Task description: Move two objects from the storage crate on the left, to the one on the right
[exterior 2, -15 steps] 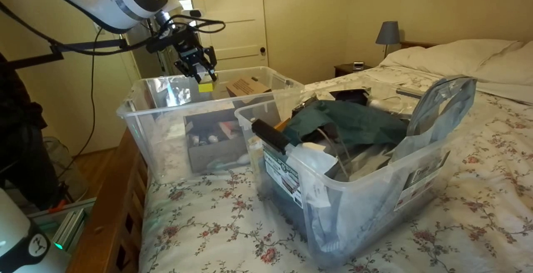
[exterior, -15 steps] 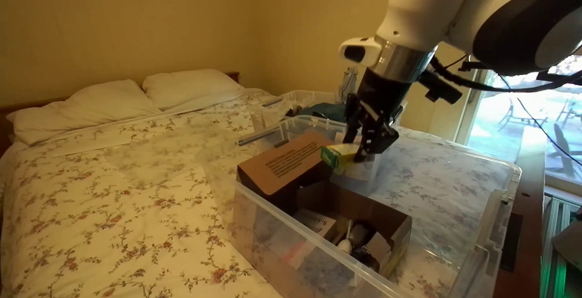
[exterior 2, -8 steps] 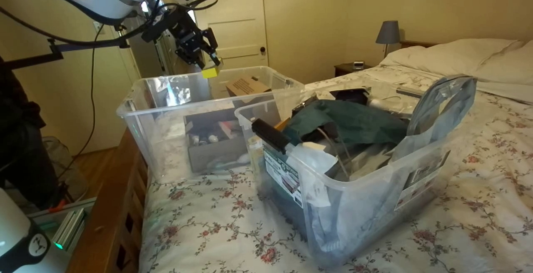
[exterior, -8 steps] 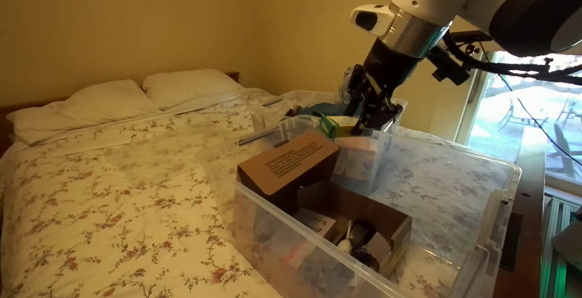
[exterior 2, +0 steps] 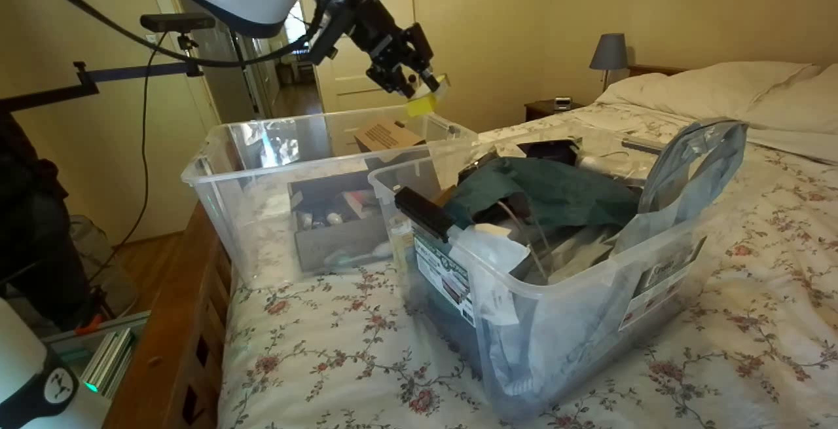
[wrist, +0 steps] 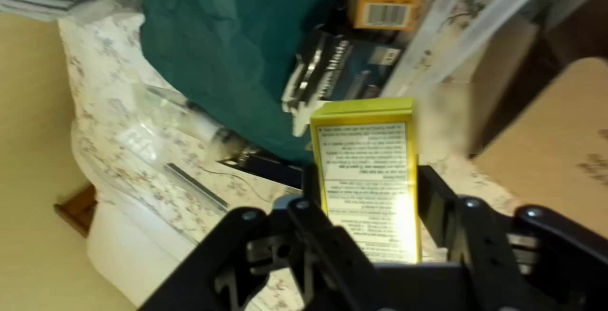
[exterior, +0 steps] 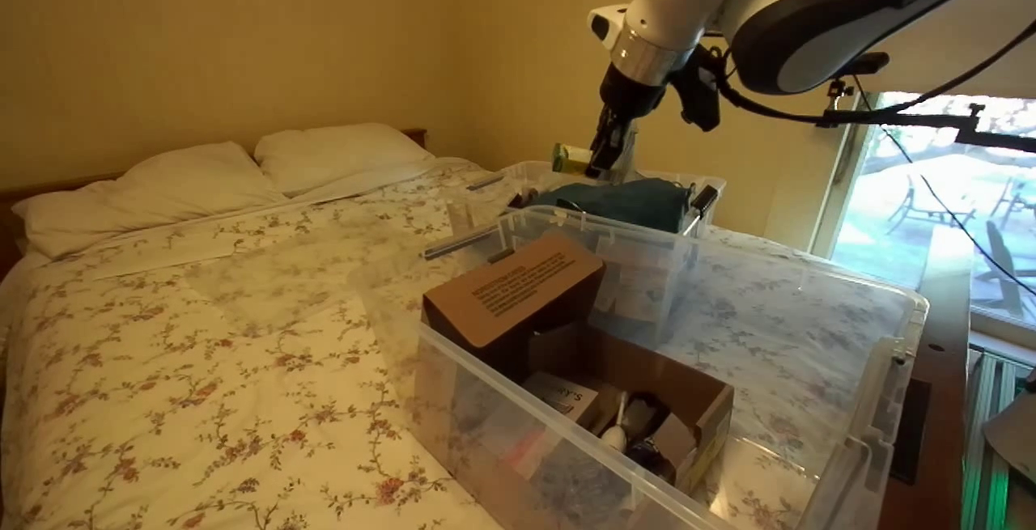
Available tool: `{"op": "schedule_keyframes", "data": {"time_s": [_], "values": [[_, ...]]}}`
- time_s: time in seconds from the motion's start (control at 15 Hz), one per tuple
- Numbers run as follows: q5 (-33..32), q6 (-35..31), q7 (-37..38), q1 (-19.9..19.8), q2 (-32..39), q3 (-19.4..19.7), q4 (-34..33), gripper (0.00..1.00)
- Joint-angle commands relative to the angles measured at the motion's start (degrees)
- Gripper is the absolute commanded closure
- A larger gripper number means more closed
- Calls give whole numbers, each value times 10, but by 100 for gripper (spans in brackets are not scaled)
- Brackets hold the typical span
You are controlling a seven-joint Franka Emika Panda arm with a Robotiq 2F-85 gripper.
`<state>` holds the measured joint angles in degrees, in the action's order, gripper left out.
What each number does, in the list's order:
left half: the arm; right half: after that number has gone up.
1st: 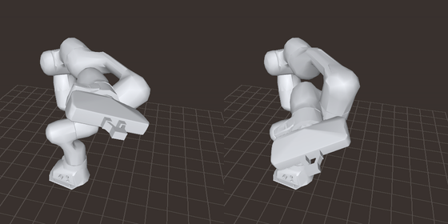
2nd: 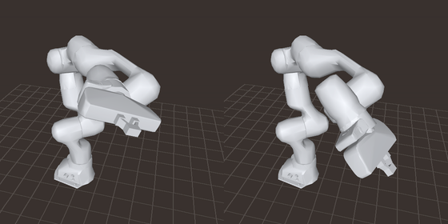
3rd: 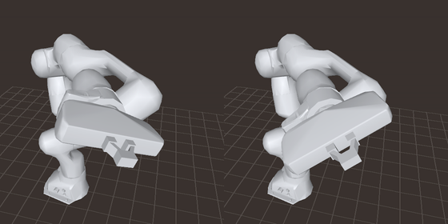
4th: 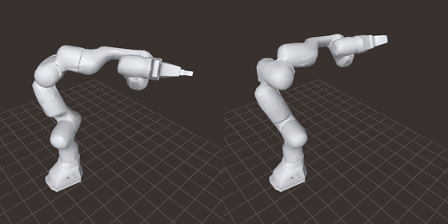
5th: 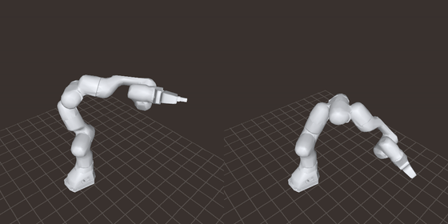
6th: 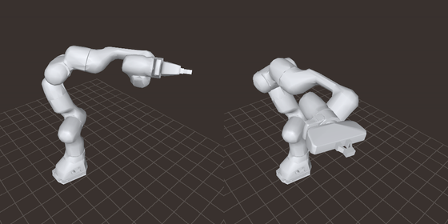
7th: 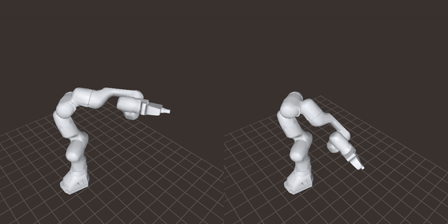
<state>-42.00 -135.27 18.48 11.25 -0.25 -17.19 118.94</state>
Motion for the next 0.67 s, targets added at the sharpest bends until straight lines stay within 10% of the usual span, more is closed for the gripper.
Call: {"op": "schedule_keyframes", "data": {"time_s": [0.0, 0.4, 0.47, 0.6], "values": [[-67, 43, 81, -7, 97, 44, -121, 73], [-120, 167, 199, 25, 204, 113, -249, 73], [-122, 198, 219, 35, 216, 117, -263, 23], [-117, 253, 252, 52, 229, 120, -286, 17]]}}
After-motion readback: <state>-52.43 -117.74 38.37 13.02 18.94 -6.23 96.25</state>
